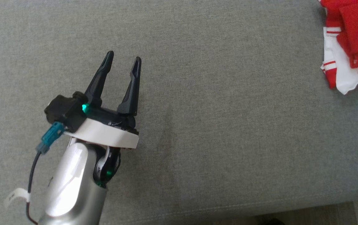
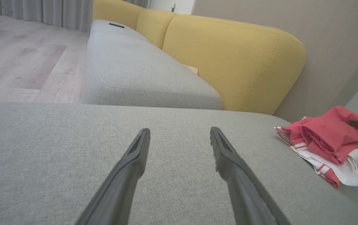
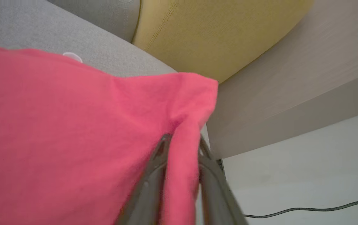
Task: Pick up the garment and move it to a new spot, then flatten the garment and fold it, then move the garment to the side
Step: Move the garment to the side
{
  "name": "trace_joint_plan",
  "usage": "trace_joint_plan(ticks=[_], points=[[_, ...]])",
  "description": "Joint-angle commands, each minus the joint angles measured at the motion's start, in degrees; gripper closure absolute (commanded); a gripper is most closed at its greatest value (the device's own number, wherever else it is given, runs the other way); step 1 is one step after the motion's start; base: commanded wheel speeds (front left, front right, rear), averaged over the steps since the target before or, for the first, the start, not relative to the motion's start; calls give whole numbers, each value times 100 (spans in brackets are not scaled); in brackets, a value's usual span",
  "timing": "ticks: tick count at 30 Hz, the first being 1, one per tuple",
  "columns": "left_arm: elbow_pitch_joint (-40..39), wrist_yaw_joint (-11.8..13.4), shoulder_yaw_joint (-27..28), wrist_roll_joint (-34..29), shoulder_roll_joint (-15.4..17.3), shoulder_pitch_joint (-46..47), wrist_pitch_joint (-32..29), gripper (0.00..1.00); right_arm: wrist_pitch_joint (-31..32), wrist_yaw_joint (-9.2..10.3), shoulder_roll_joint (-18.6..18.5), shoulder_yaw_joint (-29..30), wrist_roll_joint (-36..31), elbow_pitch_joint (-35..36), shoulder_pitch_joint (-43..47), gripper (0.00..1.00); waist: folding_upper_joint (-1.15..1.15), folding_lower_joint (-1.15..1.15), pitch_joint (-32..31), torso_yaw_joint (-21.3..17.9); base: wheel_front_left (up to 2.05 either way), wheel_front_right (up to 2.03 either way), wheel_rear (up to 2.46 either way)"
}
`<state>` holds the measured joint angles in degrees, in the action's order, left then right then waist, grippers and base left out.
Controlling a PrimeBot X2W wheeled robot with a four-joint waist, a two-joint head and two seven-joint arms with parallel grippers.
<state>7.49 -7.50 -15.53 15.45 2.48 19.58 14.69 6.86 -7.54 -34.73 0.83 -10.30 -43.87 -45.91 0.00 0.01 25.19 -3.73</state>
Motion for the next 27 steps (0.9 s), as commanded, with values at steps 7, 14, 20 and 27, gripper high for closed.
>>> trace_joint_plan(ticks=[7,14,20,27], points=[[-120,1,232,-11,82,144,30,0,47,5,231,317,-158,596,276,0,0,-1,-249,-34,0,0,0],[-108,1,355,5,69,-63,31,0,-84,5,910,236,32,1246,381,0,0,-1,-844,11,0,0,0],[-206,1,582,12,55,-352,31,0,-429,5,1560,22,438,1930,667,0,0,-1,-1389,145,0,0,0],[-245,1,835,-69,46,-731,31,0,-1050,5,2455,72,959,2437,1424,0,0,-1,-1910,384,0,0,0]])
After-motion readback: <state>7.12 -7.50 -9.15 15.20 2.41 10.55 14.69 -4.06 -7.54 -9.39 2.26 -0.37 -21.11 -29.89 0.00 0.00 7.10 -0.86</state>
